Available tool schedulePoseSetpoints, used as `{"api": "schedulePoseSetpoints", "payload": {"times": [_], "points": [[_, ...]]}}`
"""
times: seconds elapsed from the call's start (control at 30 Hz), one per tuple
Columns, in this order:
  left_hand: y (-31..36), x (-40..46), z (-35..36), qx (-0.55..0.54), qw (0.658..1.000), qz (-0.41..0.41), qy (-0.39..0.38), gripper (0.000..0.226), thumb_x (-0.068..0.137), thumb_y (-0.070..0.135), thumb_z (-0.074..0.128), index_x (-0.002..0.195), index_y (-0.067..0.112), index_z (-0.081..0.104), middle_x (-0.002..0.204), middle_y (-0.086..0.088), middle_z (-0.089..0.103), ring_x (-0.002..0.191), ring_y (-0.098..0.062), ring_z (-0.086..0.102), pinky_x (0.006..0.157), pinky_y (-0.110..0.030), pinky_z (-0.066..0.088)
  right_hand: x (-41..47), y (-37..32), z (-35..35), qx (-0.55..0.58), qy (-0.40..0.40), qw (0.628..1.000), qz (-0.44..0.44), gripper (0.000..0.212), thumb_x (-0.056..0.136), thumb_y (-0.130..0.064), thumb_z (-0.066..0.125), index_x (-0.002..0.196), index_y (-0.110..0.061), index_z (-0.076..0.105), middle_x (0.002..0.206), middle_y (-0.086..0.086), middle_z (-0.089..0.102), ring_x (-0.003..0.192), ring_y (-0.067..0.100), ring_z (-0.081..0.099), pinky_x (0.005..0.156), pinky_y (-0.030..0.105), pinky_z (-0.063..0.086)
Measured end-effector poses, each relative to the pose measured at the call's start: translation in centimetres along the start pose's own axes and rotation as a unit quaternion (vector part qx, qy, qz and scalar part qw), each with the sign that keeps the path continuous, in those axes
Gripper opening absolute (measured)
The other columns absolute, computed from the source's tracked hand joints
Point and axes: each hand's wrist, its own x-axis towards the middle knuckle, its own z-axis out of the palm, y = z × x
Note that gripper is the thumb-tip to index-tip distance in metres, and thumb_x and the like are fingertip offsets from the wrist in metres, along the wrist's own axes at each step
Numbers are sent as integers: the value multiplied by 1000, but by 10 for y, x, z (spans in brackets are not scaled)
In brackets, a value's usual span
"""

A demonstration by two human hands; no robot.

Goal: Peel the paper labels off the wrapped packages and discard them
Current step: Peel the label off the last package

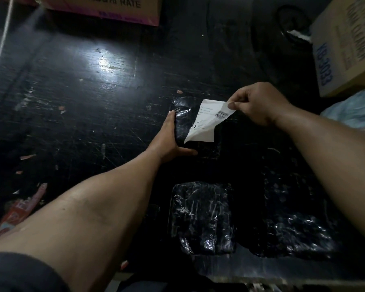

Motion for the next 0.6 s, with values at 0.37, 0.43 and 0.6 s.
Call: {"api": "schedulePoseSetpoints", "payload": {"times": [0.37,0.43,0.6], "points": [[2,-3,0,8,1000,-7,-4,156,43,59,96,160,28,-1,169,4,4,153,-13,13,123,-31,18,-15,8,-6,2,2,1000,31,7,85,-36,71,91,-34,74,86,-9,70,79,6,64,84,30,49],[2,-3,-1,12,1000,-7,-3,156,42,60,96,160,27,-1,169,4,3,153,-14,12,122,-31,17,-17,8,-11,6,12,999,32,7,87,-27,69,91,-30,74,82,-7,68,63,2,60,75,25,44],[3,-3,-1,12,1000,-11,-7,154,45,57,97,160,30,-2,169,5,0,153,-15,10,121,-30,17,-25,13,-41,-20,74,996,40,20,90,-12,59,103,-18,74,92,3,69,61,9,54,71,21,39]]}}
